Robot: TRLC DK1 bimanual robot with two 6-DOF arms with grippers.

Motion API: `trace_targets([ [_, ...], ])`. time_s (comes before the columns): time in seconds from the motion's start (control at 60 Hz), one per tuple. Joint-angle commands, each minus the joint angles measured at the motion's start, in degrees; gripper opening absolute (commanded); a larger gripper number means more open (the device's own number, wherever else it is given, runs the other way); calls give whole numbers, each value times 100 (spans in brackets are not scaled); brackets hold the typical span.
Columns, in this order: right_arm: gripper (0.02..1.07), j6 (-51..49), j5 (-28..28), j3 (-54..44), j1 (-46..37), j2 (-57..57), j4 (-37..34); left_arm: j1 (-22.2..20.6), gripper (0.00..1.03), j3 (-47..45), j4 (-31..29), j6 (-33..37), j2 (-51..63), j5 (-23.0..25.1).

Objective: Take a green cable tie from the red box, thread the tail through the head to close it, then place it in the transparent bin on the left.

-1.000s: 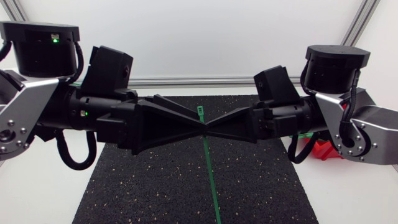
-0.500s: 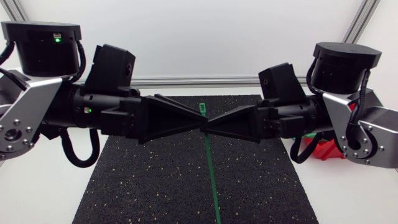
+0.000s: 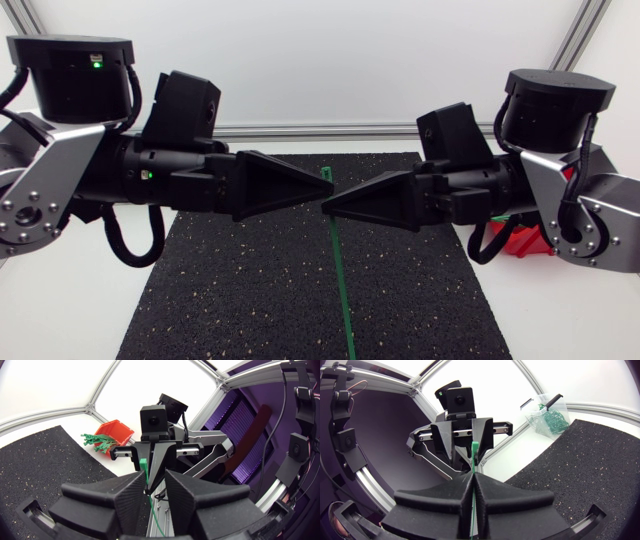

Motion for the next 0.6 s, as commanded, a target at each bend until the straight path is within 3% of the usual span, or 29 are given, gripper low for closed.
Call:
trace_targets([
  [0.0, 8, 76, 44, -115, 39, -110, 87, -84, 25, -59, 86, -146, 105, -24],
  [0.367, 8, 85, 105, -176, 39, -198, 87, -136, 24, -111, 86, -138, 96, -129],
  [0.583, 8, 85, 123, -185, 39, -233, 87, -136, 5, -129, 86, -146, 87, -173],
])
